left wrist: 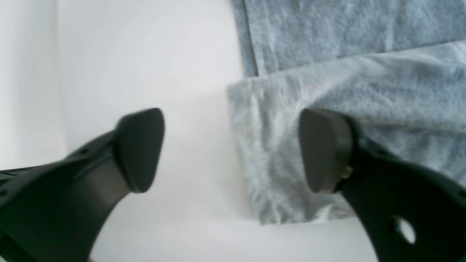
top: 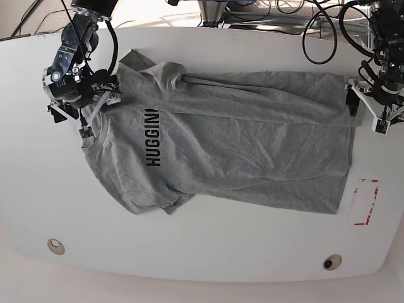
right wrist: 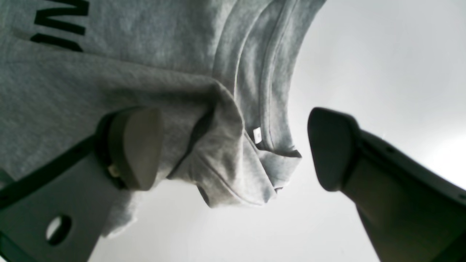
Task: Layout the t-shirt on the table in an organized manner, then fold the t-shirt properly
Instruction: 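Drag the shirt edge with both grippers to smooth it flat, then open both grippers and release the shirt edge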
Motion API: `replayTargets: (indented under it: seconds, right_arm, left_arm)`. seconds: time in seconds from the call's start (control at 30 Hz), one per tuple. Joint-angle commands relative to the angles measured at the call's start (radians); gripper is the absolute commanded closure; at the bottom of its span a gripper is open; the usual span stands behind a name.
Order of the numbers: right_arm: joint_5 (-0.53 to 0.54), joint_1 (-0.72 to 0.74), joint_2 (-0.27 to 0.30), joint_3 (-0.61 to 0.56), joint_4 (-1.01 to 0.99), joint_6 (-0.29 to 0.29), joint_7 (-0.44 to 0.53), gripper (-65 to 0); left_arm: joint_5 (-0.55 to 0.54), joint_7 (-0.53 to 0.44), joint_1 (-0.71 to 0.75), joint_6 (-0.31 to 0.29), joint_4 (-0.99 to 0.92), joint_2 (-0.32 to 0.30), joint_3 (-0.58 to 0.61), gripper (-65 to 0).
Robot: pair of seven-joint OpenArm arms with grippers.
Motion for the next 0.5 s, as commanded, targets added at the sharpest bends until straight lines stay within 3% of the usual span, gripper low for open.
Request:
replayTargets:
  seconds: [0.0,0.17,0.47]
  right_arm:
    - [0.014,-0.028,0.007,0.003,0.051,0.014,0.009,-59.5]
    - [0.137,-0.088,0.007,0.006,0.054,0.089,0.009,-56.4]
    - [0.367,-0.198,0.008,0.046,0.054,0.095,0.015,-52.0]
  left_arm:
    - [0.022,-0.018,-0.018,0.004,0.018,-0.018,-0.015,-55.7]
    - [0.022,-0.022,-0.027,0.004,0.045,-0.018,-0.027,-54.9]
    - [0.020,-0.024,-0.033,0.004,0.067,-0.018,-0.058,-54.9]
